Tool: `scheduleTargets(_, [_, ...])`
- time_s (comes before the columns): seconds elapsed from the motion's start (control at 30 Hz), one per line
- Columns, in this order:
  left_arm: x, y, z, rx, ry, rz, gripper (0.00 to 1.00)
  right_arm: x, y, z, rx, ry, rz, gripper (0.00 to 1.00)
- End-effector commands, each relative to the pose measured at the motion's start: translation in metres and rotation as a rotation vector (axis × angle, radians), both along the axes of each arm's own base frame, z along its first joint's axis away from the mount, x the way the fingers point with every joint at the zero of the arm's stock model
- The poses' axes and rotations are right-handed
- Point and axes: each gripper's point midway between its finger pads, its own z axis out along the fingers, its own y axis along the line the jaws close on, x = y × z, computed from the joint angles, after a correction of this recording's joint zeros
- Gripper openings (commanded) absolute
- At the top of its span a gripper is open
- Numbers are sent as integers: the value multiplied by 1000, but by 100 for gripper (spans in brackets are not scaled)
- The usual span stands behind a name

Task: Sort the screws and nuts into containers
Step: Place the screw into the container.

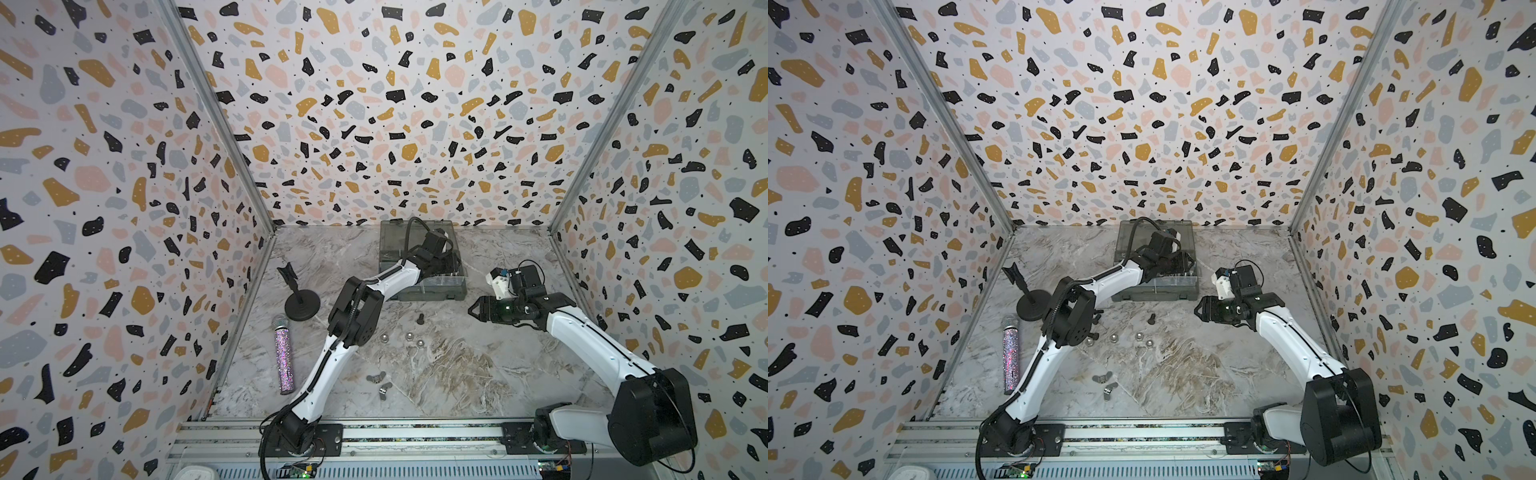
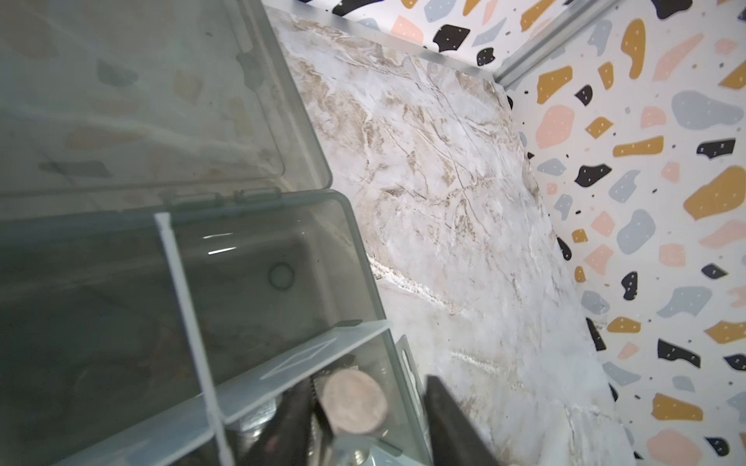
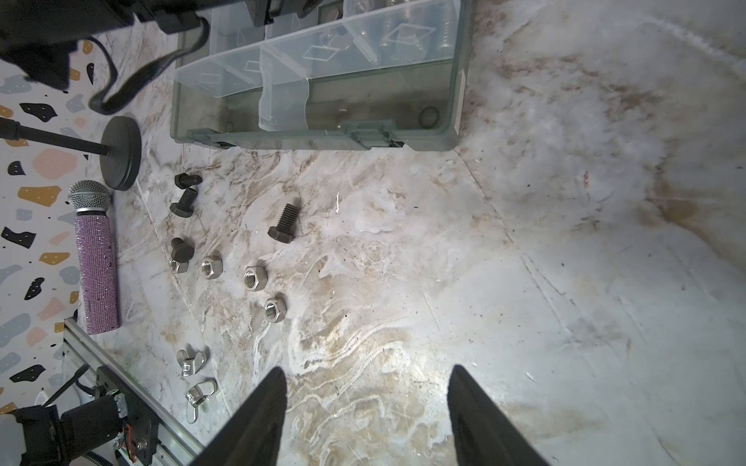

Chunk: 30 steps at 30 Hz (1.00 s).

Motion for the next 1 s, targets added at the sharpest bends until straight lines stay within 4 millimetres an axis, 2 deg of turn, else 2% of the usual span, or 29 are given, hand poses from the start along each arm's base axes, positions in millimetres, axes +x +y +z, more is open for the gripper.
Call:
scheduleTargets(0.0, [2, -8, 42, -48, -76, -24, 65, -2, -1, 10, 5, -28, 9, 65])
scheduleTargets(0.07, [0, -8, 53, -42, -94, -34, 74, -1, -1, 11, 6, -32, 9, 65])
scheduleTargets(0.2, [-9, -3, 80, -33, -137, -43, 81, -1, 0, 15, 11, -41, 10, 65])
scheduleTargets(0.3, [-18, 9, 98, -9, -167, -36, 84, -3, 0, 18, 17, -49, 13, 65])
scheduleTargets(0.4, [-34, 30, 116, 34, -197, -20, 88, -8, 4, 21, 22, -62, 28, 65])
scheduleTargets(0.5, [-56, 61, 131, 117, -231, 17, 91, -14, 14, 22, 19, -67, 56, 66])
scheduleTargets(0.67, [-105, 132, 132, 273, -251, 127, 93, -28, 38, 11, 18, -54, 110, 66])
scheduleTargets(0.8, [-154, 185, 118, 344, -224, 195, 100, -38, 55, -1, 11, -36, 151, 65])
scheduleTargets(0.97, [-208, 233, 98, 350, -181, 251, 99, -47, 79, -16, -39, -14, 217, 66])
